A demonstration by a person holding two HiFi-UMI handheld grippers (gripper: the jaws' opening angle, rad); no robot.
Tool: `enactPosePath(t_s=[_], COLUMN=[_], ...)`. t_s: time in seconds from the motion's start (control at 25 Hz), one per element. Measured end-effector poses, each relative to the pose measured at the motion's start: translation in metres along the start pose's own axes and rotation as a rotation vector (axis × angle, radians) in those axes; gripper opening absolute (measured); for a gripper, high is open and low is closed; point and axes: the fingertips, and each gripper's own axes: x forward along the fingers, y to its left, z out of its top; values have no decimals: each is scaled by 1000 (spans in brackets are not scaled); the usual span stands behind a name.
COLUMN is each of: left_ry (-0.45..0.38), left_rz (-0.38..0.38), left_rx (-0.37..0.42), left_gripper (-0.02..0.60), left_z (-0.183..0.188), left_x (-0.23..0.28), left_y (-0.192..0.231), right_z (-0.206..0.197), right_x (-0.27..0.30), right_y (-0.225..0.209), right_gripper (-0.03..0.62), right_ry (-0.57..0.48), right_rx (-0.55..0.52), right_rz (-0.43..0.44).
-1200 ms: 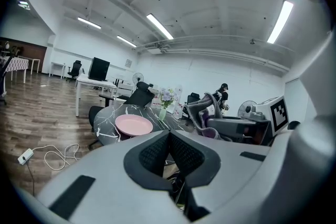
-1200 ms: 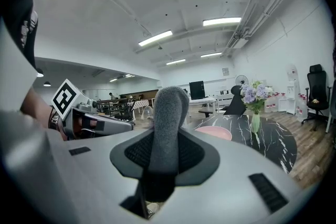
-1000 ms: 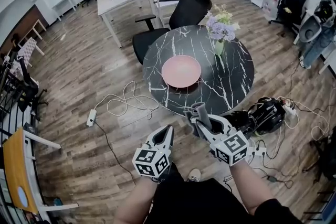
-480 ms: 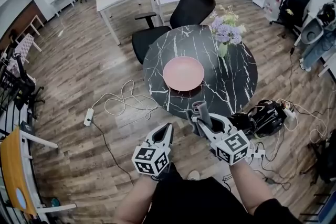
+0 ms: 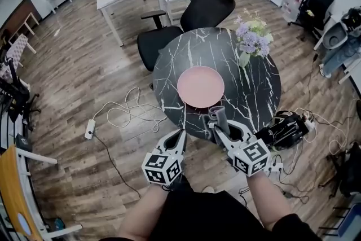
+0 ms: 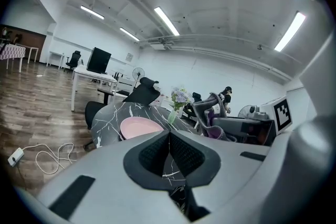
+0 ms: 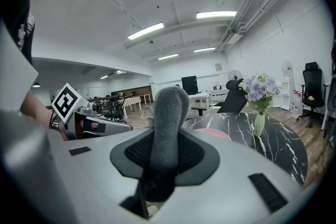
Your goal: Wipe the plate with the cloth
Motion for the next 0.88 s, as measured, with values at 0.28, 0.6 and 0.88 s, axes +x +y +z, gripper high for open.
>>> enactPosePath(t_s=[0.28, 0.6, 0.88], left_ry=[65, 147, 217], left_rz=[-57, -133, -200], left_rx=[-3, 2, -12], left_gripper=[21, 21, 23], left_z=[19, 35, 34], left_x=[40, 81, 112], left_y=[49, 102, 134], right_z=[11, 22, 23], right_x=[52, 107, 138], right_y=[-21, -35, -47], right_gripper=[107, 107, 107], right_ry=[20, 49, 77], right_rx=[38, 79, 106], right_rz=[-73, -167, -253])
